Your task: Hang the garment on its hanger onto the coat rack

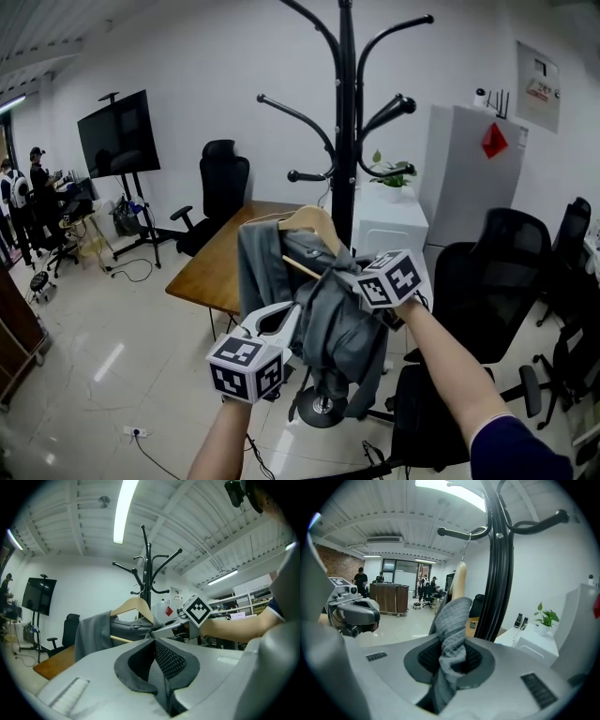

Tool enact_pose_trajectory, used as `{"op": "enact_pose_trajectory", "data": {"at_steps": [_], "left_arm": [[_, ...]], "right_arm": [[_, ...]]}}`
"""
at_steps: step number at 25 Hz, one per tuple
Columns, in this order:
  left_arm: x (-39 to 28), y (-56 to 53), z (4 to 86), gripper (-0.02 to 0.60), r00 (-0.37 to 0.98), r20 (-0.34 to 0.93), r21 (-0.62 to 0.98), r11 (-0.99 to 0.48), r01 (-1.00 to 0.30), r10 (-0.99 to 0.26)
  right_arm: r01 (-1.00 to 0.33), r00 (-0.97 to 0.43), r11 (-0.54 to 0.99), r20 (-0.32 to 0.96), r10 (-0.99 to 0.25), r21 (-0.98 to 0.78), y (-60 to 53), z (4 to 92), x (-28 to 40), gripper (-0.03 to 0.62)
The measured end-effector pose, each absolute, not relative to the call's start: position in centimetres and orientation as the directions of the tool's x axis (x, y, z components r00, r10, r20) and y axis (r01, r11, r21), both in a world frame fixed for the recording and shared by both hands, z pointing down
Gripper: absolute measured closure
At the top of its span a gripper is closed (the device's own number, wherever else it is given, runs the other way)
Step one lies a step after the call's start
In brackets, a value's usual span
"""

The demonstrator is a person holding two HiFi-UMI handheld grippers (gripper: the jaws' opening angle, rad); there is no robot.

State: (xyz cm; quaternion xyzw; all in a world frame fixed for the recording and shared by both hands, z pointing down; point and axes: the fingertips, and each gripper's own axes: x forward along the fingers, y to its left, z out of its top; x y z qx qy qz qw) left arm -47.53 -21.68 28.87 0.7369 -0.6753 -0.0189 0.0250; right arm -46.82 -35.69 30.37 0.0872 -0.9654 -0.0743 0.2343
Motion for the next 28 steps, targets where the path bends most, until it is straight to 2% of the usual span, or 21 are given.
{"op": "enact_pose_trajectory", "data": {"at_steps": [7,10,13,15,16,17,18,23,28], "left_arm": [[-47.7,-21.4,29.7,0.578,0.097,0.022,0.072,-0.095,-0.993,-0.995],[-47.6,-21.2,30.2,0.578,0.101,0.03,0.075,-0.098,-0.992,-0.994],[-47.6,-21.1,30.9,0.578,0.106,0.042,0.08,-0.102,-0.992,-0.993],[-47.5,-21.0,31.6,0.578,0.11,0.054,0.086,-0.106,-0.991,-0.992],[-47.4,-20.9,31.9,0.578,0.114,0.06,0.09,-0.108,-0.99,-0.992],[-47.3,-20.8,32.3,0.578,0.118,0.066,0.093,-0.111,-0.989,-0.991],[-47.1,-20.7,32.6,0.578,0.122,0.072,0.097,-0.115,-0.989,-0.99],[-46.2,-20.0,34.0,0.578,0.15,0.092,0.112,-0.139,-0.984,-0.984],[-45.0,-19.5,35.1,0.578,0.184,0.106,0.125,-0.171,-0.977,-0.977]], "right_arm": [[-0.178,-0.866,0.964,0.434,-0.248,0.195,-35.7,31.6,-46.3,0.528],[-0.175,-0.861,0.971,0.454,-0.23,0.161,-35.4,33.1,-45.6,0.465],[-0.198,-0.859,0.971,0.453,-0.239,0.137,-35.3,34.3,-44.8,0.465],[-0.224,-0.871,0.965,0.417,-0.261,0.136,-35.2,34.2,-44.4,0.464],[-0.234,-0.878,0.962,0.396,-0.271,0.138,-35.1,33.9,-44.2,0.443],[-0.245,-0.883,0.959,0.376,-0.281,0.141,-34.9,33.5,-43.8,0.384],[-0.259,-0.886,0.955,0.358,-0.295,0.146,-34.8,33.2,-43.4,0.364],[-0.341,-0.887,0.918,0.254,-0.386,0.204,-33.8,31.1,-40.3,0.364],[-0.411,-0.889,0.875,0.098,-0.447,0.256,-31.4,28.5,-36.7,0.367]]}}
